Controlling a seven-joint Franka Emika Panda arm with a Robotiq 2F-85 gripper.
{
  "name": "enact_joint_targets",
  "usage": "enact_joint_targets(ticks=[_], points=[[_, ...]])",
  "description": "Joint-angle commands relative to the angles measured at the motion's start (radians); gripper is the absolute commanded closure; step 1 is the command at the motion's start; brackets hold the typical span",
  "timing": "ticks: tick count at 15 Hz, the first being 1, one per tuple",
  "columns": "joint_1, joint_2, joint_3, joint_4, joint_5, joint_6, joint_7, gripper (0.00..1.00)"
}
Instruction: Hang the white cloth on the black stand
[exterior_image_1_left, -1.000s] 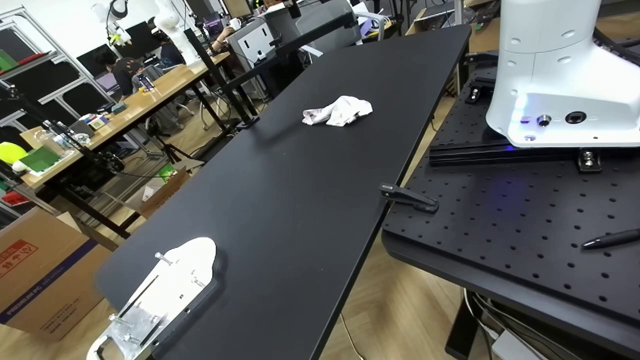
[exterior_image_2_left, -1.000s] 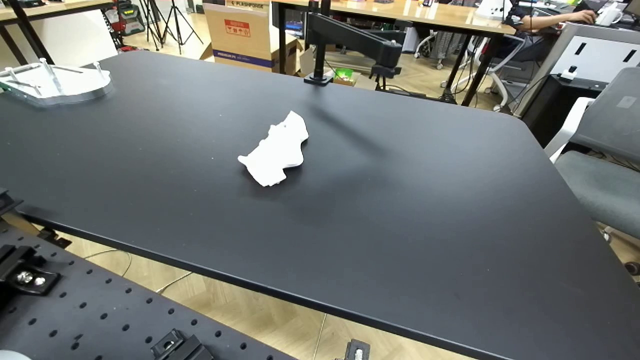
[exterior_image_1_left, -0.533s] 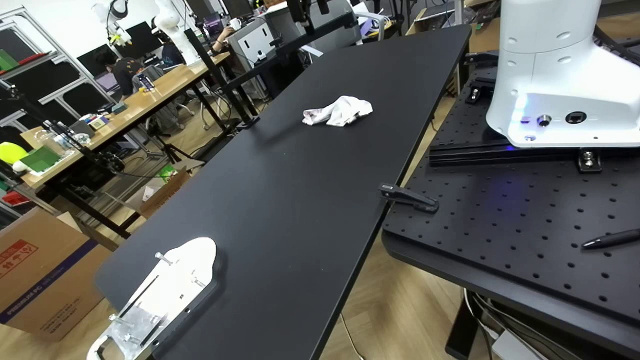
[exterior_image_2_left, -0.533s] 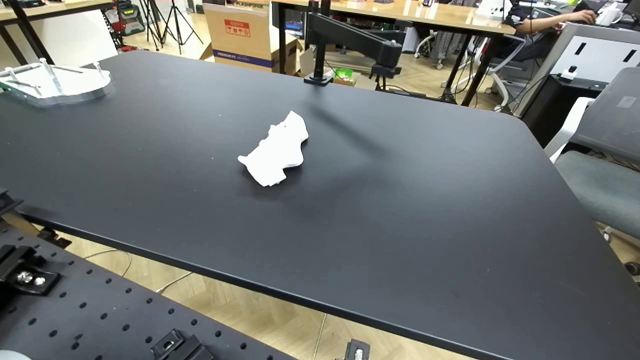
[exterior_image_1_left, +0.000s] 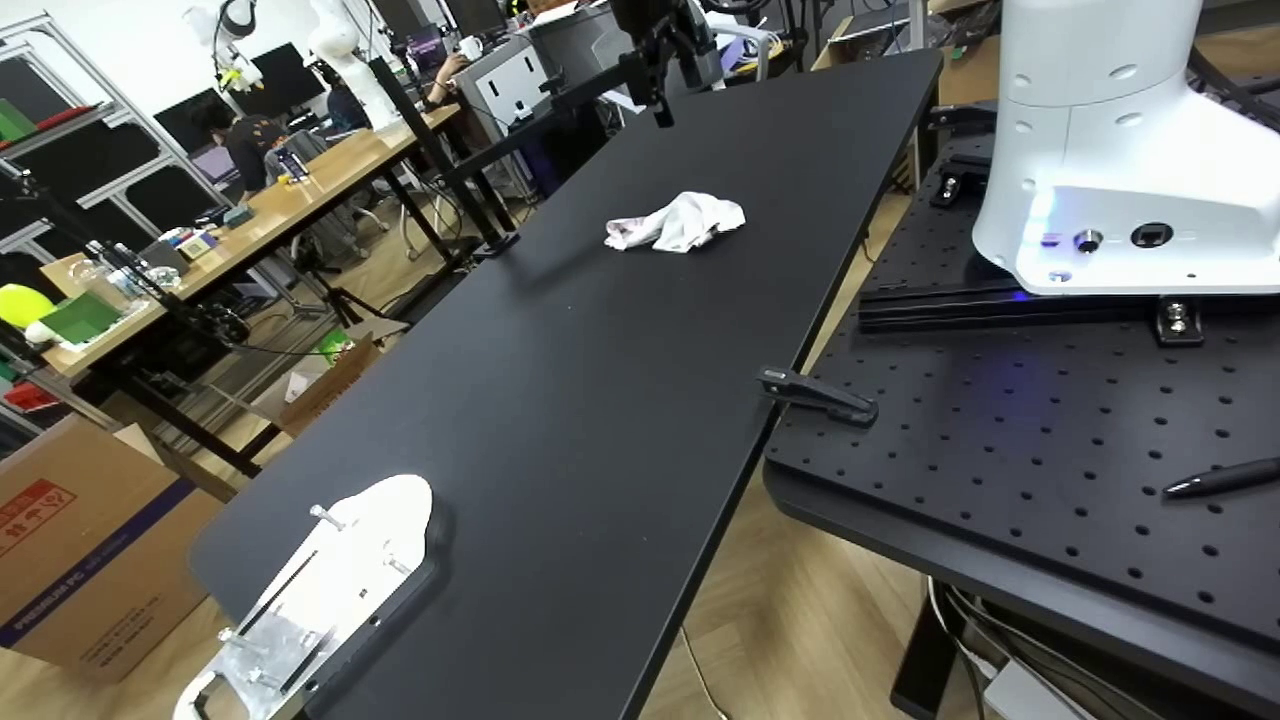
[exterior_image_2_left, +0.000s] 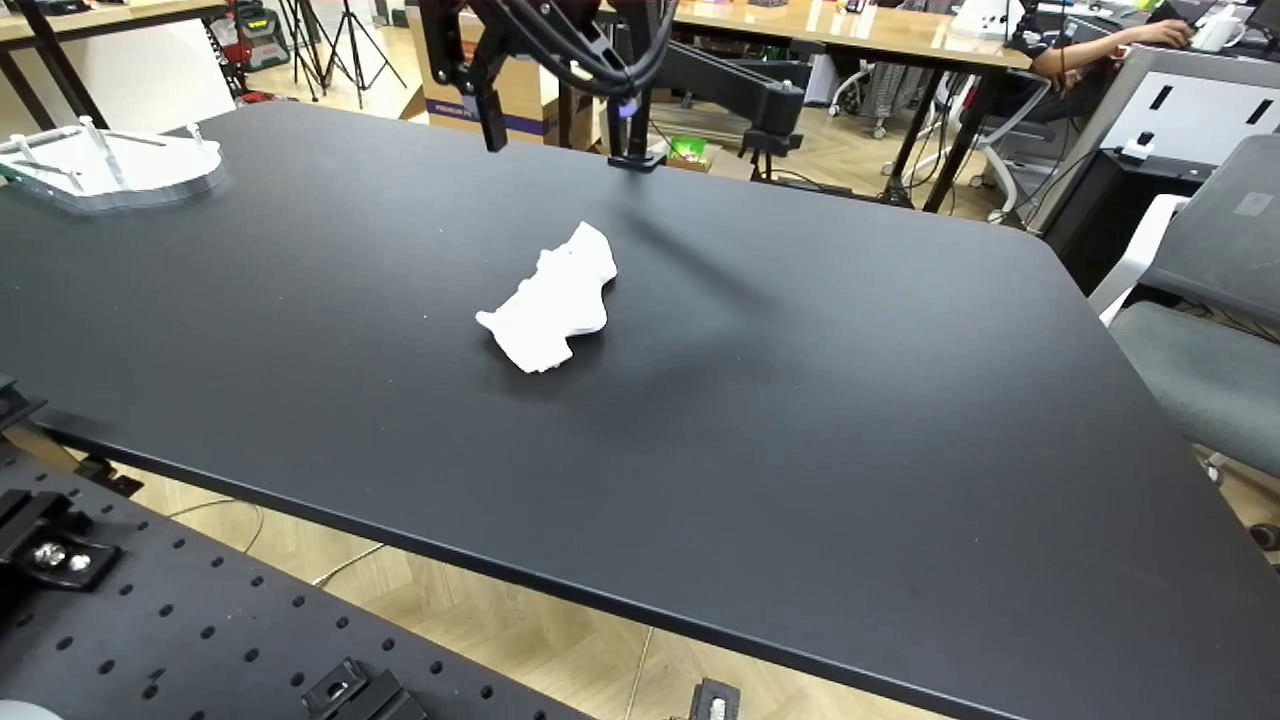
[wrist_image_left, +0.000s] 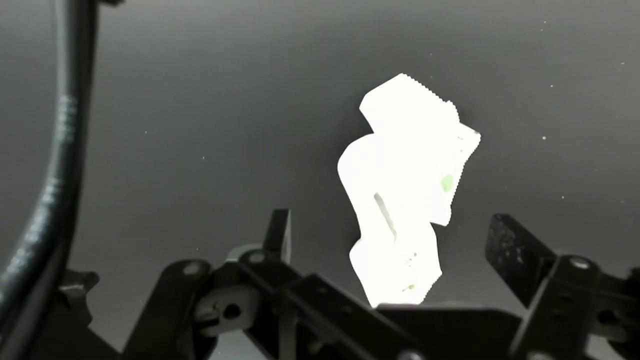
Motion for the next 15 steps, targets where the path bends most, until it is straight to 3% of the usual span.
enact_joint_targets(ticks=[1,4,10,15], points=[[0.005,0.01,-0.008,0.001,0.0,-0.002,0.0,0.0],[0.002,0.027,-0.012,0.009,-0.005,0.0,-0.003,0.0],[0.0,0.167,-0.047,0.029,0.044,0.058,-0.149,0.0],[-0.006,0.301,-0.037,0.061,0.058,0.13,-0.23,0.0]])
